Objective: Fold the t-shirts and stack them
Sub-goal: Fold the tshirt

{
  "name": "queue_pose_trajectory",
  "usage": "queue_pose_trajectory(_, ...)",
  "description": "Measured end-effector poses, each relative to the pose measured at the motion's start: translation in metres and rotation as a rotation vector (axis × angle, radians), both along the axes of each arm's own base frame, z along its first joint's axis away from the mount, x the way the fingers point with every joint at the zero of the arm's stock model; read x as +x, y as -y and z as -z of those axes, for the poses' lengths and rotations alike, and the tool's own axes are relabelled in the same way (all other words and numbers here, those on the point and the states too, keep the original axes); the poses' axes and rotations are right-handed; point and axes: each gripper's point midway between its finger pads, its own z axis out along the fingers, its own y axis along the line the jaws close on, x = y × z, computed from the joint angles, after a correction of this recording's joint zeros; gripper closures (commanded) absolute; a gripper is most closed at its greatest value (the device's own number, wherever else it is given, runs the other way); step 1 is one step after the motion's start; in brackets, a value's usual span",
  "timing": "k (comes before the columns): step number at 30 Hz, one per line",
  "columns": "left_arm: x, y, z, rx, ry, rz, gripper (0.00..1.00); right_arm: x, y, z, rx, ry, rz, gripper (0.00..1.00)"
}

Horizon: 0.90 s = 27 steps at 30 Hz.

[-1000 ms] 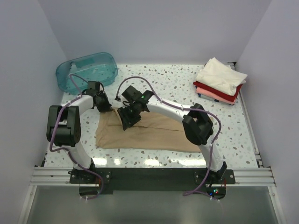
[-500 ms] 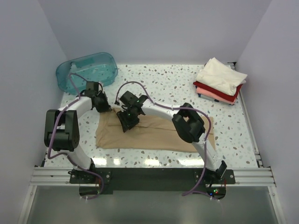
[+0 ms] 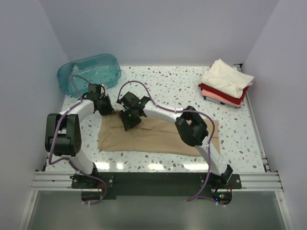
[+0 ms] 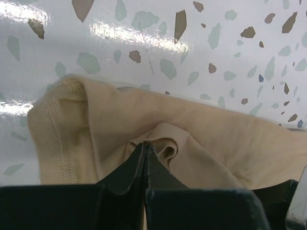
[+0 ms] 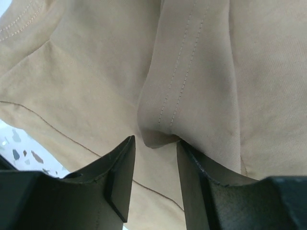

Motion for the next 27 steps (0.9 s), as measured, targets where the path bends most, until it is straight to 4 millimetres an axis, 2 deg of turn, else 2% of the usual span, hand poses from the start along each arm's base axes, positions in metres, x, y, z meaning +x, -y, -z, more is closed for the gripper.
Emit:
queue_pose_trajectory(2, 0.000, 0.000, 0.000, 0.000, 0.000, 0.004, 1.00, 0.006, -0.003, 0.001, -0.006, 0.016, 0.014, 0.64)
queue_pose_trajectory(3, 0.000, 0.000, 0.000, 0.001, 0.002, 0.008, 1.00, 0.008, -0.004, 0.001, -0.007, 0.021, 0.021, 0.70)
queue_pose_trajectory(6, 0.000, 0.001, -0.001, -0.002, 0.003, 0.012, 1.00, 0.015, -0.006, 0.003, -0.018, 0.036, 0.036, 0.80)
queue_pose_trajectory(13, -0.002, 0.001, -0.002, -0.009, 0.006, 0.017, 1.00, 0.020, -0.002, 0.004, -0.051, 0.051, 0.061, 0.94)
queue_pose_trajectory(19, -0.002, 0.002, -0.008, -0.014, 0.022, 0.019, 1.00, 0.020, 0.001, 0.002, -0.068, 0.050, 0.061, 0.96)
queue_pose_trajectory(23, 0.000, 0.002, -0.022, -0.018, 0.061, 0.021, 1.00, 0.016, 0.004, 0.001, -0.077, 0.038, 0.054, 0.98)
queue_pose_trajectory(27, -0.001, 0.003, -0.039, -0.024, 0.099, 0.021, 1.00, 0.008, 0.008, -0.008, -0.075, 0.019, 0.036, 1.00)
